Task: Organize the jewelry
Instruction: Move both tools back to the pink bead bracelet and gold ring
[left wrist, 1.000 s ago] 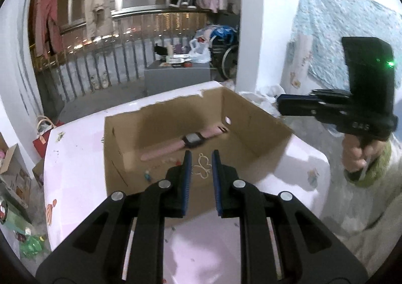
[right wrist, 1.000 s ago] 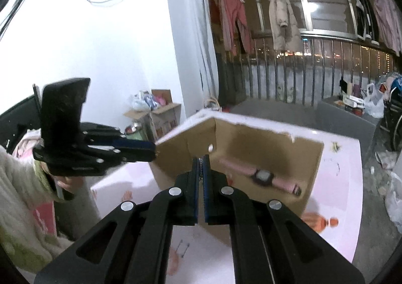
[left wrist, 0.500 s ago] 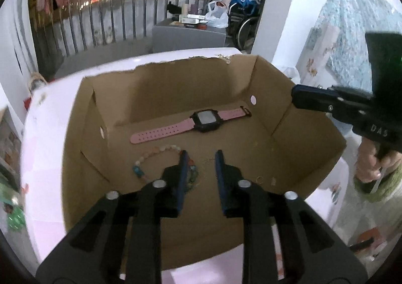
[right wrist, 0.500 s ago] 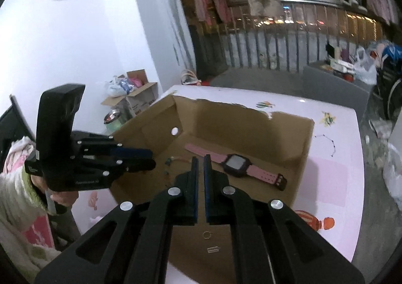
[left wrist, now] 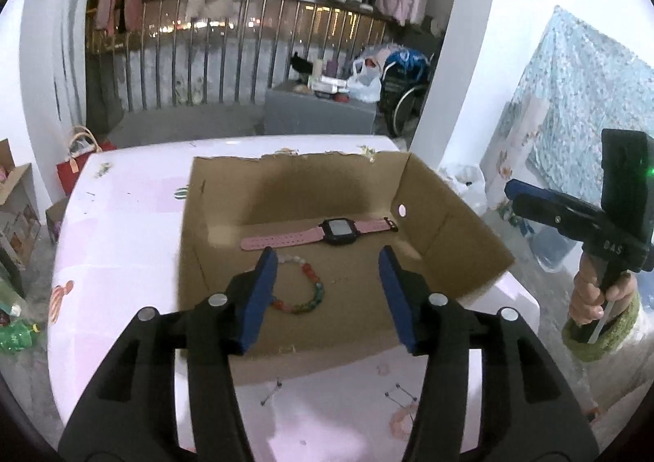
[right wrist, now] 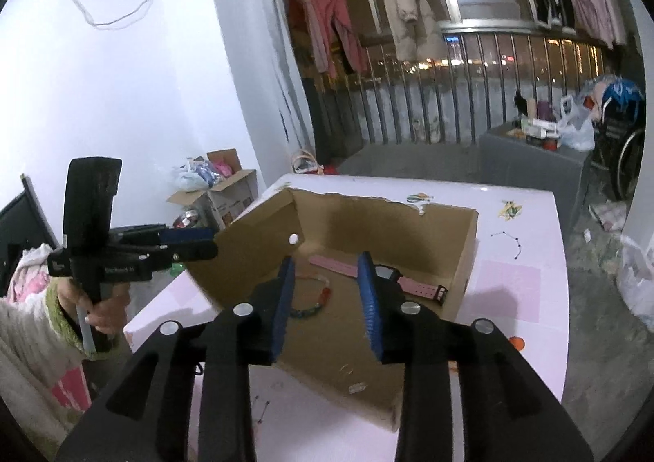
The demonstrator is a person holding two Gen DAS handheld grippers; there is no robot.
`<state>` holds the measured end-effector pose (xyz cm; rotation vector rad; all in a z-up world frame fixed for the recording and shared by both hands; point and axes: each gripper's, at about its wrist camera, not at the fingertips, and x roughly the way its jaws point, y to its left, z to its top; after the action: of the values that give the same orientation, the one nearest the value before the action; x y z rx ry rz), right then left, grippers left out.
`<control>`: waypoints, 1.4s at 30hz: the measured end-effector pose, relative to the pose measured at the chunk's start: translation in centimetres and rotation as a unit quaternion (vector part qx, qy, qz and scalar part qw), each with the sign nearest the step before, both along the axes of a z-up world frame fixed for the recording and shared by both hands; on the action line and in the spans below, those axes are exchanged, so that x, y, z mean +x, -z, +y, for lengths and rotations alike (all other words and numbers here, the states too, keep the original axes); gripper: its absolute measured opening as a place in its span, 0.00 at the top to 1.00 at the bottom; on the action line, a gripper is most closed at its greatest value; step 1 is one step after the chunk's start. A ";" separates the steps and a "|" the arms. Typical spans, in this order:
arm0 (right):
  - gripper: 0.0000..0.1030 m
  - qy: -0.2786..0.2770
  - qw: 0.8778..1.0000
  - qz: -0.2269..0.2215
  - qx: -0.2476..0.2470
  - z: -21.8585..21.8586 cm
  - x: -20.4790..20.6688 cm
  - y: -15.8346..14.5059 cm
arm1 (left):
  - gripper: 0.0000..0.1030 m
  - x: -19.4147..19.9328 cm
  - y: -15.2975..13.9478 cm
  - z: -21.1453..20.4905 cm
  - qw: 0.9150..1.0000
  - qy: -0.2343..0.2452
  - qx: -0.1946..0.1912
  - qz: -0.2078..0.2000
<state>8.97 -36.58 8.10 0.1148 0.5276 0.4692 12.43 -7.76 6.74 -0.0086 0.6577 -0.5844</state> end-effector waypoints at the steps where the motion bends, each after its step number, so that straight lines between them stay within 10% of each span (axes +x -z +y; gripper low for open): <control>1: 0.63 -0.002 1.000 -0.004 -0.003 0.1 -0.7 -0.1 | 0.48 -0.7 -0.2 0.3 1.000 -0.003 0.000 -0.004; 10: 0.53 -0.021 0.999 0.001 -0.024 2.5 -5.6 1.8 | 0.37 -7.6 0.6 2.0 1.000 0.002 0.006 -0.021; 26: 0.53 -0.026 0.996 0.058 -0.056 5.8 -6.2 6.3 | 0.36 -10.2 11.1 -3.0 0.994 0.027 0.101 0.045; 42: 0.53 -0.010 0.996 0.058 -0.067 6.4 -6.3 6.3 | 0.68 -9.4 13.4 -3.3 0.991 0.007 0.121 0.053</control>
<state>2.66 -30.19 1.78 0.0090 0.6731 0.4467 3.03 -11.07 -6.64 0.1925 0.8295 -0.5170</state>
